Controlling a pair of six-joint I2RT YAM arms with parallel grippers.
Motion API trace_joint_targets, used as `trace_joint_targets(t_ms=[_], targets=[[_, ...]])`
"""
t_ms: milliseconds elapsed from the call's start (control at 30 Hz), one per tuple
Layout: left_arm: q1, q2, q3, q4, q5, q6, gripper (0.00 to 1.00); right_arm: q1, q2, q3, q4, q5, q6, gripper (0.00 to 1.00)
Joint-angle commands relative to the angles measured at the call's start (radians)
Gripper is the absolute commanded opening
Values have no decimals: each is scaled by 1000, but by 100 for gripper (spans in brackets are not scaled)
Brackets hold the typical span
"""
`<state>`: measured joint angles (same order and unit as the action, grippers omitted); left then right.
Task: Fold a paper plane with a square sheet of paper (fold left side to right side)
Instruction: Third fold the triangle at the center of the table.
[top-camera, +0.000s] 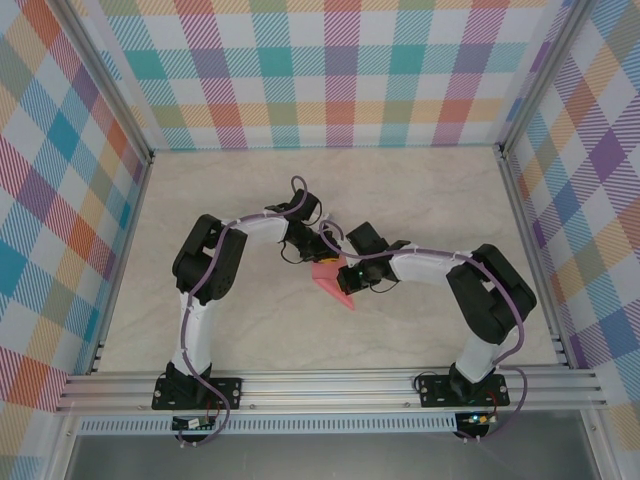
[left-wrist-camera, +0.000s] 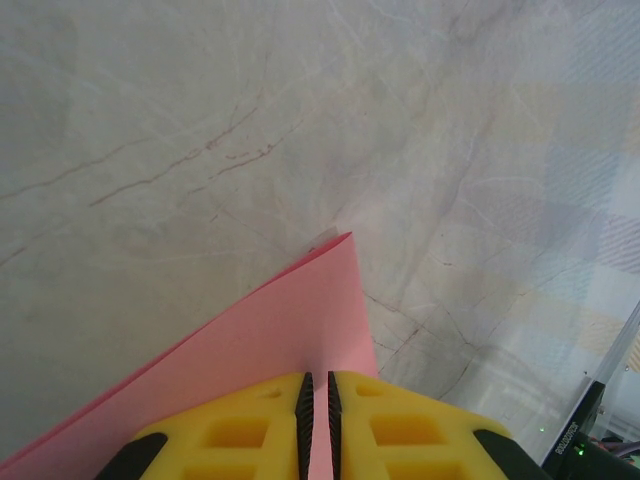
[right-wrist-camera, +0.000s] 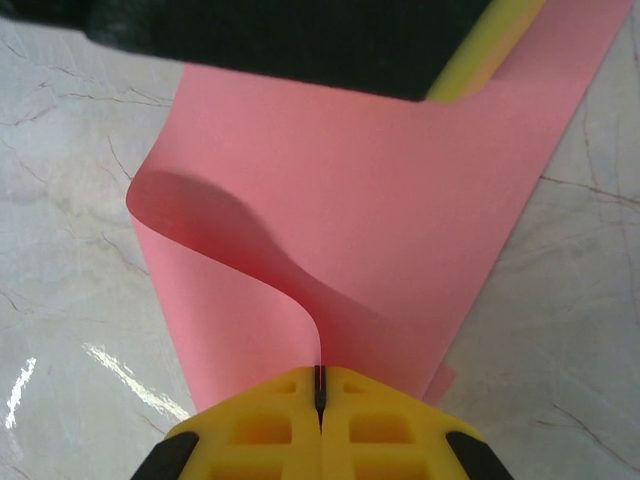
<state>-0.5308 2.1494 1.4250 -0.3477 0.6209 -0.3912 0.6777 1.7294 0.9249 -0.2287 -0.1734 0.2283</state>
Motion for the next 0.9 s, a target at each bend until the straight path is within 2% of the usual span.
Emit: trace_joint_targets(t_ms=[0,667,867], targets=[[-23,50,-1,-53,-33,18,16,-5,17,16,-11,-6,5,0],[-24,45,-2,-50,-32,17,16,-5,20,-4,-29,18,12,1],[-24,22,19,-73,-29,24,22,-2,58,7,-67,15,3,1]])
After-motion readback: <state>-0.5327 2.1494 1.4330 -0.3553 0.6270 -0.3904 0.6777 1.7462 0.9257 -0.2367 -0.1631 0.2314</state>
